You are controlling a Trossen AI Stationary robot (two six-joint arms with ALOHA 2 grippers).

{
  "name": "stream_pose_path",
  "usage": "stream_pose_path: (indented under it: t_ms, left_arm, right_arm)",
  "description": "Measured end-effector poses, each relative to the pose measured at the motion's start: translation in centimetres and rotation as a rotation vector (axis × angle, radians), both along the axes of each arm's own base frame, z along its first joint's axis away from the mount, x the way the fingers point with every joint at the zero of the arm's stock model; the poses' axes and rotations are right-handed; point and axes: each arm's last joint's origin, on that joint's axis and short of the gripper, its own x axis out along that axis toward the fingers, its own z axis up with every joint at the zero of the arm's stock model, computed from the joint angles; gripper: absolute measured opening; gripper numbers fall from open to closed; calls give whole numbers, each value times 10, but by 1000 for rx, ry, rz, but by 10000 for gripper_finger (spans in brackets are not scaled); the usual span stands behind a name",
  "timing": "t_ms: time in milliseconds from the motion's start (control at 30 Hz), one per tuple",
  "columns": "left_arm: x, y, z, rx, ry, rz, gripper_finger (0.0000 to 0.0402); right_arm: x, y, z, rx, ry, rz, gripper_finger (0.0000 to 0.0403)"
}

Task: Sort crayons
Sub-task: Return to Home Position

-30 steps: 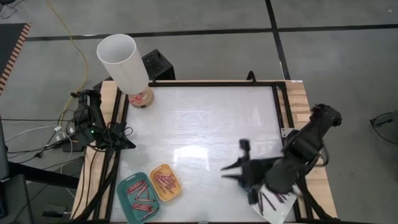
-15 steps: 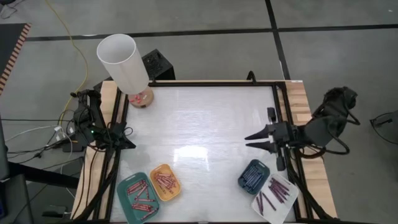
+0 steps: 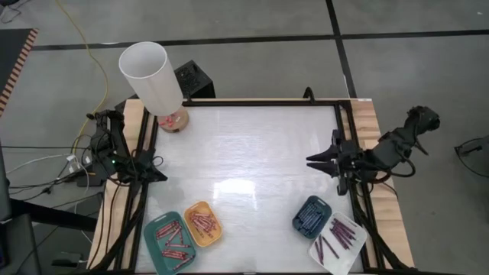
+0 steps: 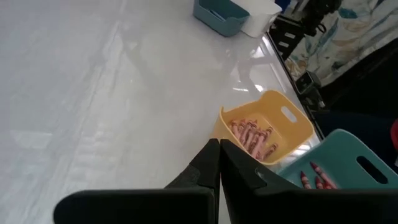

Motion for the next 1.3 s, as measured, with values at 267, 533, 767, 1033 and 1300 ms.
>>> stream_pose_path:
  t_ms: [267, 533, 767, 1033, 1300]
  left_arm:
    - [2, 6, 5, -162, -93, 296, 0]
    - [5, 8, 27, -128, -287, 475, 0]
    - [0, -18, 59, -112, -551, -381, 0]
    - [-2, -27, 53, -28, -674, -627, 0]
    - [-2, -42, 37, -114, -767, -821, 0]
  right_arm:
    - [-13, -11, -48, 65, -82, -2, 77]
    - [-19, -13, -76, 94, -65, 15, 77]
    - [-22, -16, -89, 102, -63, 13, 77]
    - [-26, -21, -91, 130, -88, -1, 77]
    - [-29, -23, -91, 109, -91, 0, 77]
